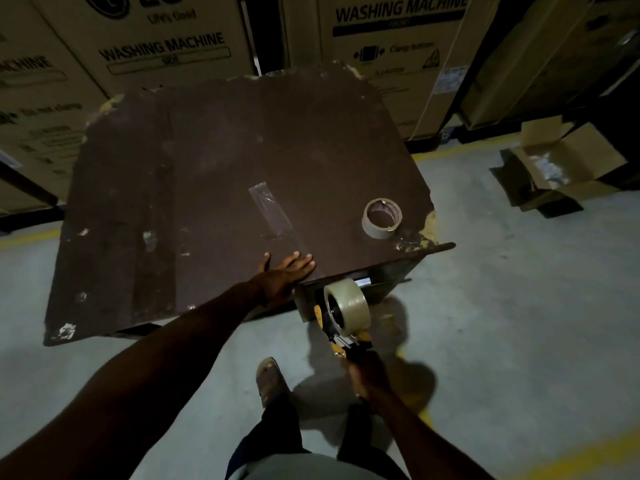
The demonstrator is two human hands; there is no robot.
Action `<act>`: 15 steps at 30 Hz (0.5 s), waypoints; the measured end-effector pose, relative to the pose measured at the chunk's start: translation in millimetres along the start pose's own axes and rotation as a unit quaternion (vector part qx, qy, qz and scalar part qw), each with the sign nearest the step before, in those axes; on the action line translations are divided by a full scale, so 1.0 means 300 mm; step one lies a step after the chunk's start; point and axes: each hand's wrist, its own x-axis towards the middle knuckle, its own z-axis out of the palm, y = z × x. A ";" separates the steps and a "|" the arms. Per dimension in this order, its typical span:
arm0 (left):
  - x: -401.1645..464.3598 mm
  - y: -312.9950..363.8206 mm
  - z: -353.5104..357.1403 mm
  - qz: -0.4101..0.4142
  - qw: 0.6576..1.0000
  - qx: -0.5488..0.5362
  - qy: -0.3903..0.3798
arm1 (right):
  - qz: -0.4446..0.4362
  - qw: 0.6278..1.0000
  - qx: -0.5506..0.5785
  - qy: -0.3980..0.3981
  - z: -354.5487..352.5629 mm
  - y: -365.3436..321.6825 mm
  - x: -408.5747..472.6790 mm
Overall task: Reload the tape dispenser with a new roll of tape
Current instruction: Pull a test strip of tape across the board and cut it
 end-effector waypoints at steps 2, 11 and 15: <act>0.001 -0.004 -0.011 0.002 1.000 0.001 0.001 | -0.002 1.000 0.004 -0.001 -0.005 -0.010 0.009; -0.013 0.014 -0.042 -0.002 1.000 -0.008 -0.016 | 0.059 0.991 0.119 -0.025 -0.039 -0.003 -0.016; -0.012 0.005 -0.033 0.001 1.000 -0.012 -0.012 | 0.067 0.981 0.172 -0.062 -0.082 -0.033 -0.076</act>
